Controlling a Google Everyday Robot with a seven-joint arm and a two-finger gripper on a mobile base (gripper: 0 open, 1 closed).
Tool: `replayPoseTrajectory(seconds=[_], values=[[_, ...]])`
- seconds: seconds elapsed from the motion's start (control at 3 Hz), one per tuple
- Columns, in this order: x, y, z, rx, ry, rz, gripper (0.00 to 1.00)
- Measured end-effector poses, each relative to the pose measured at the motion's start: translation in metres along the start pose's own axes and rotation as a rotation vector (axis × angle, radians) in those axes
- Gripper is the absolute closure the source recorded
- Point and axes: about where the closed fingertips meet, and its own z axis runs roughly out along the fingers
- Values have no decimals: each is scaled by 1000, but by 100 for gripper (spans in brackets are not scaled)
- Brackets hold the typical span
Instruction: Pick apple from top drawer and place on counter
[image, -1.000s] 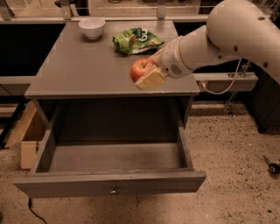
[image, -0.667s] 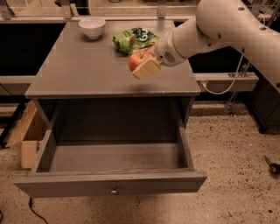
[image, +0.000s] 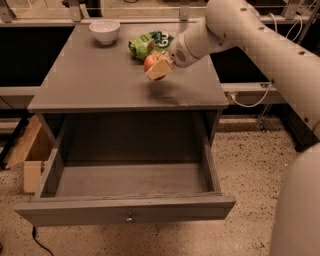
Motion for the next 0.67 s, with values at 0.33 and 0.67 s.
replayPoseTrajectory(seconds=[0.33, 0.67], values=[[4, -14, 21, 17, 50, 69, 83], [9, -22, 35, 32, 93, 113, 60]])
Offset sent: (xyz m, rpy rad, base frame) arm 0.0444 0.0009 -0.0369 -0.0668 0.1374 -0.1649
